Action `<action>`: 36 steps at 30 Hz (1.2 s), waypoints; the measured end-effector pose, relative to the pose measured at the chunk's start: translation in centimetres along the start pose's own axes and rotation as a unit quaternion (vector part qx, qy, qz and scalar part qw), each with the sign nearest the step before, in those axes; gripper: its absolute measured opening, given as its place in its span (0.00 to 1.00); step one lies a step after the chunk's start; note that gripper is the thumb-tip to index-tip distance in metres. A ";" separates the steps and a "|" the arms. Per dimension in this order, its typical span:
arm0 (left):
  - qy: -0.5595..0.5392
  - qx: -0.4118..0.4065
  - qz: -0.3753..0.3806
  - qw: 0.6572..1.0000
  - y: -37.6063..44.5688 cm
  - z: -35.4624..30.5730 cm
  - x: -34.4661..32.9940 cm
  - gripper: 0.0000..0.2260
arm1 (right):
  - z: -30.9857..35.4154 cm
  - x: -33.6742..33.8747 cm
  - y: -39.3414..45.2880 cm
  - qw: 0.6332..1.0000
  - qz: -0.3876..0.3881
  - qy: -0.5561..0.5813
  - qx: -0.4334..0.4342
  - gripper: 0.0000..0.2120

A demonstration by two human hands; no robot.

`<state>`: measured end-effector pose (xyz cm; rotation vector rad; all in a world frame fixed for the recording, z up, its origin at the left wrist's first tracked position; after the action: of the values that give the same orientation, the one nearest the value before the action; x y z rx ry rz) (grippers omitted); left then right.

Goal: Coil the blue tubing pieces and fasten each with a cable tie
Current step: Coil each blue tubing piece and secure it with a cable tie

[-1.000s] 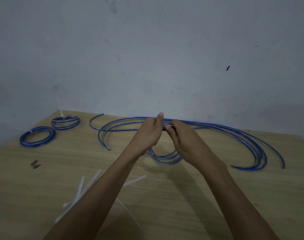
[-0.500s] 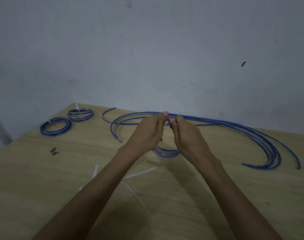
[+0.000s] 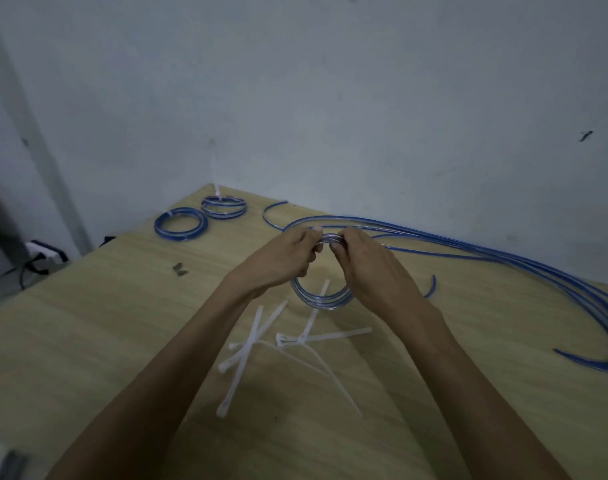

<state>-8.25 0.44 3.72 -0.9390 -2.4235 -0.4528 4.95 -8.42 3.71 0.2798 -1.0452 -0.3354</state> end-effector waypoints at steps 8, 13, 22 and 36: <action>0.099 -0.029 -0.117 0.988 -0.3 3.2 2.3 0.23 | 2.1 -3.0 2.8 0.999 -0.005 -0.054 -0.004 0.16; 0.124 -0.003 -0.180 0.976 -1.5 3.7 3.2 0.27 | 3.4 -4.9 3.1 0.999 -0.008 -0.047 -0.011 0.15; 0.190 0.034 -0.226 0.955 -2.1 5.0 5.3 0.19 | 6.5 -4.9 0.1 0.980 -0.132 -0.020 0.146 0.11; 0.175 0.046 -0.213 0.960 -2.1 6.4 5.6 0.19 | 10.8 -7.8 -6.7 0.899 0.414 0.081 0.114 0.09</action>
<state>-15.36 4.89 1.31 -0.2575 -2.2821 -0.5935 -8.99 -12.12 0.14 0.0501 -0.9476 0.5767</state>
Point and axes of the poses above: each hand's wrist, its own y-axis towards the middle knuckle, its own x-axis out of the back of the hand, z = x × y, the point moved 2 cm from there along y, towards the middle knuckle, and after that the axes turned 11 degrees about y, right-handed, at the moved point
